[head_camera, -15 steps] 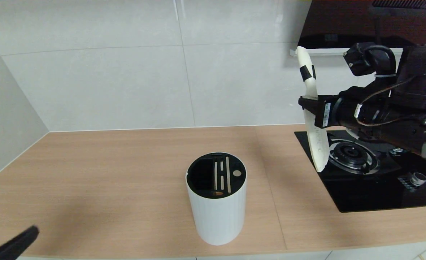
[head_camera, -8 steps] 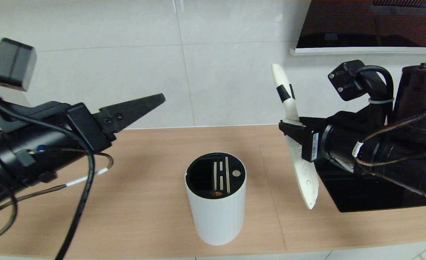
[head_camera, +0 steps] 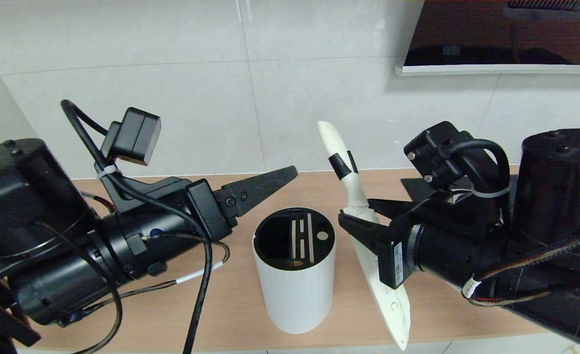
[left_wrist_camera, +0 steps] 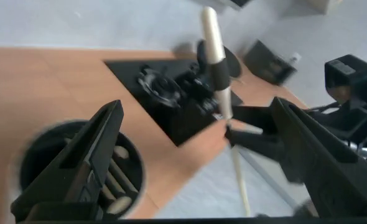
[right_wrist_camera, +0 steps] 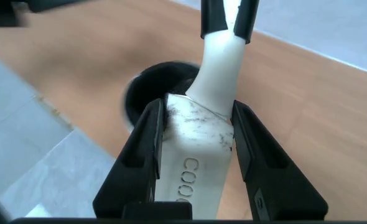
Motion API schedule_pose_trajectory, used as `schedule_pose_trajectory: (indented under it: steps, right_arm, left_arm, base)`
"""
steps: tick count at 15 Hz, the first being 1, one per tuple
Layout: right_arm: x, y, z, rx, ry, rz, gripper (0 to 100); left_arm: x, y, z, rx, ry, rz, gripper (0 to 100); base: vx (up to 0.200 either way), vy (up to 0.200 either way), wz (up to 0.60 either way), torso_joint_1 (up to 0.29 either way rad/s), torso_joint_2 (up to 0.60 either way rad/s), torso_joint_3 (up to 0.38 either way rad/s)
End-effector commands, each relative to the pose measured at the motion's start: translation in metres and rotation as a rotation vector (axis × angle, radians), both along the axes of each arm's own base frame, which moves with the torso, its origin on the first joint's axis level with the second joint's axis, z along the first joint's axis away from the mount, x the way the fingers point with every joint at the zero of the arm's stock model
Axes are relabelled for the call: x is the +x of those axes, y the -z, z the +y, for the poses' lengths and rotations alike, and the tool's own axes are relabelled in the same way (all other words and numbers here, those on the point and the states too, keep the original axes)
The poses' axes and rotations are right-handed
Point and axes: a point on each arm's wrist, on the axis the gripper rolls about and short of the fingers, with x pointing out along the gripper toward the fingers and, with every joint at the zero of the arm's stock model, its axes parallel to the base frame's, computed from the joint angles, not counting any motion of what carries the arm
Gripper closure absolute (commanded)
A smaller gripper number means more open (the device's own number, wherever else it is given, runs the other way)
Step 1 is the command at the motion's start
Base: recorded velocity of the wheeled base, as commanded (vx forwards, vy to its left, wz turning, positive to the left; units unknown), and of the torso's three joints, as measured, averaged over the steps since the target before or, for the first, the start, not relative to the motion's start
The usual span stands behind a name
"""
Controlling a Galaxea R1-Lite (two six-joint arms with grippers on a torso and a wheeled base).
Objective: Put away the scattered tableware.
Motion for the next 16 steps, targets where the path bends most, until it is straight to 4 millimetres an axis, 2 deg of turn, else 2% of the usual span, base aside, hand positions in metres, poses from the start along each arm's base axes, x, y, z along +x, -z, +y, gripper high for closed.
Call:
schedule_pose_trajectory:
  steps: [1, 4, 7, 16]
  right_arm:
    - [-0.004, 0.005, 0.008, -0.015, -0.030, 0.012, 100]
    - [-0.008, 0.017, 0.024, -0.027, -0.065, 0.040, 100]
    - [-0.009, 0.023, 0.032, -0.034, -0.077, 0.042, 100]
    - [-0.012, 0.027, 0.039, -0.026, -0.086, 0.036, 100]
  left_arm:
    - [0.004, 0.006, -0.009, 0.000, 0.024, 0.025, 0]
    - [0.009, 0.021, -0.029, 0.001, 0.067, 0.000, 0]
    - [0.010, 0.027, -0.036, 0.028, 0.080, -0.013, 0]
    - [0.010, 0.026, -0.038, 0.025, 0.083, -0.019, 0]
  base:
    - [0.000, 0.000, 0.00, 0.000, 0.00, 0.000]
    - [0.000, 0.000, 0.00, 0.000, 0.00, 0.000]
    - [0.000, 0.000, 0.00, 0.000, 0.00, 0.000]
    - [0.000, 0.000, 0.00, 0.000, 0.00, 0.000]
